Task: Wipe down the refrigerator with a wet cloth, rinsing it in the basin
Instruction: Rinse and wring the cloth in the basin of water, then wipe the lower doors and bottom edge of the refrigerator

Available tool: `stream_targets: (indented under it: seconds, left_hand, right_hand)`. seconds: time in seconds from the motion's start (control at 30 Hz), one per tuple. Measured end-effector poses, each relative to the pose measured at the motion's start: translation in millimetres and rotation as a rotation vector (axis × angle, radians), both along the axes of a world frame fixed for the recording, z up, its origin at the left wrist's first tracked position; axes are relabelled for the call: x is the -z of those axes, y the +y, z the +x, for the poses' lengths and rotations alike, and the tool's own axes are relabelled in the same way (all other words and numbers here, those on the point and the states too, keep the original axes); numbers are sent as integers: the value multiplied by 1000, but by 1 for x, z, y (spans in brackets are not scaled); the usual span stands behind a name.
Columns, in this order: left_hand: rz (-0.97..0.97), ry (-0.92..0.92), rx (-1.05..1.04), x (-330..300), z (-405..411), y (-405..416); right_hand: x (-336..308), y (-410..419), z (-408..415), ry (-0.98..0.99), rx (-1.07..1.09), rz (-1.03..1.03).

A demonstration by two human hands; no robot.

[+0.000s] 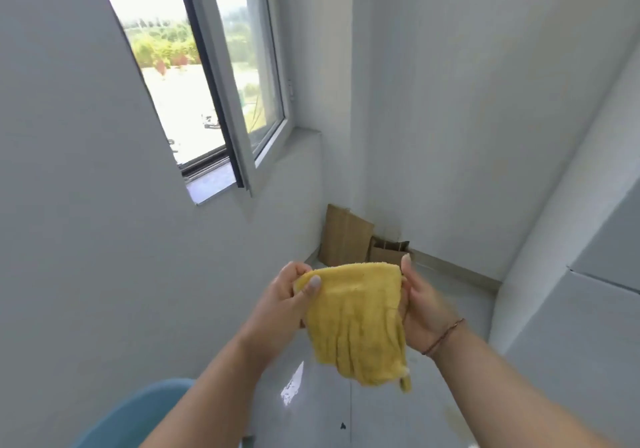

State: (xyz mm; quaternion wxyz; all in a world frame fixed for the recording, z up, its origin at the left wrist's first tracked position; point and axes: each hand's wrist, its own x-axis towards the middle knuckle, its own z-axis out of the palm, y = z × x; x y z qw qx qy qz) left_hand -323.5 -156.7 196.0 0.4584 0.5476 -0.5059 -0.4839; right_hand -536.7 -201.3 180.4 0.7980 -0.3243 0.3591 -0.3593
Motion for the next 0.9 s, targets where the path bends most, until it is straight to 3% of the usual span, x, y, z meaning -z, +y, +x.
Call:
stream_targets:
  seconds: [0.07, 0.17, 0.23, 0.37, 0.47, 0.63, 0.73, 0.9]
  left_hand:
    - [-4, 52, 19, -8, -56, -21]
    - [-36, -164, 32, -14, -141, -50]
    - [-60, -313, 49, -16, -186, -63]
    - [-71, -414, 204, -18, -278, -86]
    - [-35, -314, 284, -21, -335, -104]
    - [31, -176, 345, -27, -427, -145]
    - [80, -65, 300, -35, -464, -169]
    - [103, 20, 107, -51, -519, -206]
  right_hand:
    - [12, 15, -29, -58, 119, 181]
    - [11, 38, -72, -175, 310, 254]
    - [0, 42, -103, -270, 394, 233]
    - [3, 40, -192, -472, 651, 187]
    - [10, 40, -257, -458, 836, 218]
    - [8, 41, -385, -457, 1052, 80]
    - [-2, 40, -441, -477, 959, -3]
    - [-16, 46, -524, -507, 1151, -10]
